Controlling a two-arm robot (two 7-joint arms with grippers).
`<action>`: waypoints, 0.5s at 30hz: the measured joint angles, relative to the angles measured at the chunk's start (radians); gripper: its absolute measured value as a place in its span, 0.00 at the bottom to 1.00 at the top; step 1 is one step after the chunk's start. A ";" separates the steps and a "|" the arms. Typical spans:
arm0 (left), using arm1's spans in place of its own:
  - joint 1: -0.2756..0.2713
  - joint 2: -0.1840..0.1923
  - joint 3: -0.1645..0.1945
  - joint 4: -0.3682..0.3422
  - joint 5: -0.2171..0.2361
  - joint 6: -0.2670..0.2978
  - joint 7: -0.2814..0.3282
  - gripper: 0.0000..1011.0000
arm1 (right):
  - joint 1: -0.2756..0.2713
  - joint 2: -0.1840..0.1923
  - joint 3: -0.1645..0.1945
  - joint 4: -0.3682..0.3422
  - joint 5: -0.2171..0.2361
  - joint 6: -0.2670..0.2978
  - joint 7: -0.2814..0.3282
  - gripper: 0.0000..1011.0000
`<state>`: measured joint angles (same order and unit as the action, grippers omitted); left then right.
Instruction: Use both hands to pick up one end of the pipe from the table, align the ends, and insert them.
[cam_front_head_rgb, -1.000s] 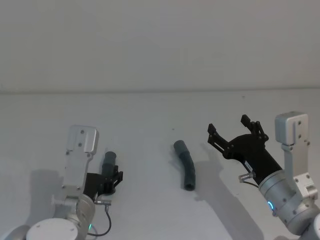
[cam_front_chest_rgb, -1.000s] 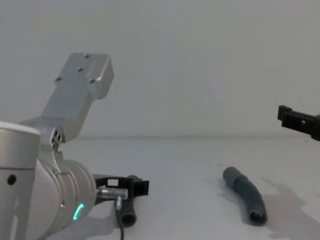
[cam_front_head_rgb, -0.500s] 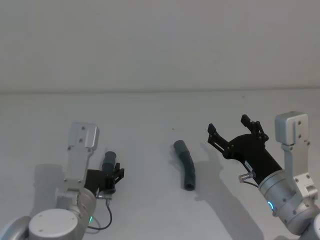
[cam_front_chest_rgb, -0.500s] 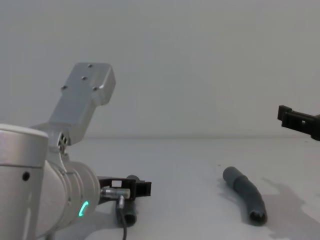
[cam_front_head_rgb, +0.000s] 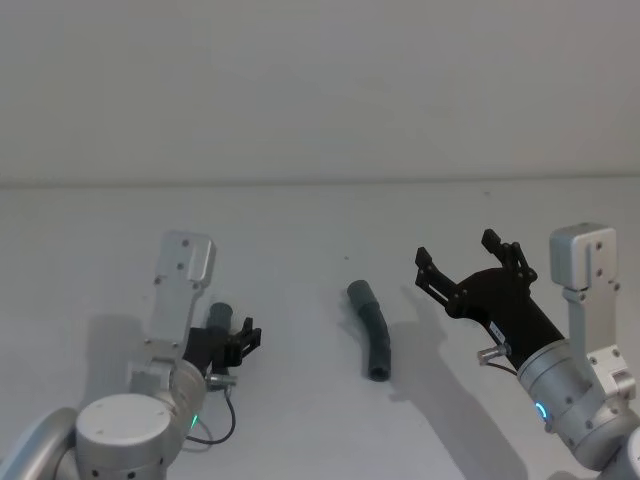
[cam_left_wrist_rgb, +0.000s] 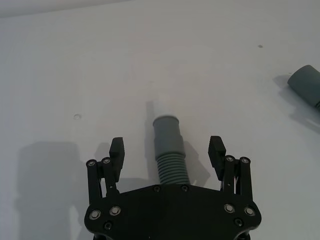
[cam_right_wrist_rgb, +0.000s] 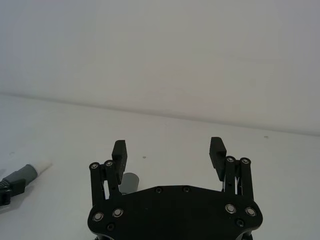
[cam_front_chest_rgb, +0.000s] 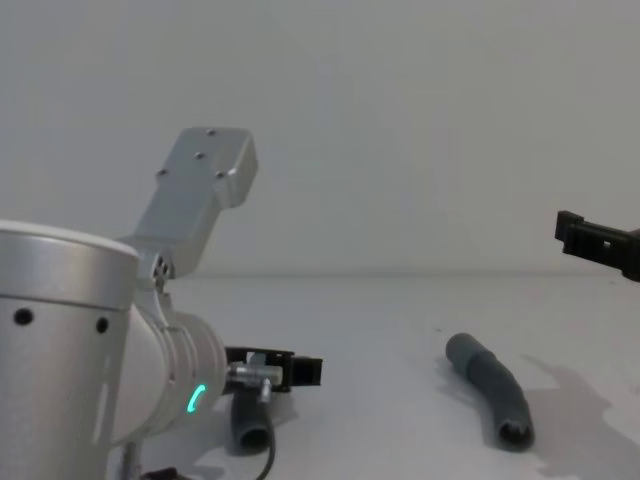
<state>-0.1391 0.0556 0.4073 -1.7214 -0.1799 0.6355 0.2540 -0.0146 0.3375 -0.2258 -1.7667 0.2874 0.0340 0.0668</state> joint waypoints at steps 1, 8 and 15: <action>-0.003 -0.001 0.001 0.003 0.001 0.001 -0.002 0.99 | 0.000 0.000 0.000 0.000 0.000 0.000 0.000 0.99; -0.029 -0.014 0.007 0.031 0.008 0.017 -0.010 0.99 | 0.000 0.000 0.000 0.000 0.000 0.000 0.000 0.99; -0.038 -0.026 0.009 0.047 0.014 0.028 -0.010 0.98 | 0.000 0.000 0.000 0.000 0.000 0.000 0.000 0.99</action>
<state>-0.1771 0.0295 0.4162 -1.6748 -0.1659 0.6639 0.2436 -0.0146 0.3375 -0.2259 -1.7668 0.2874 0.0340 0.0668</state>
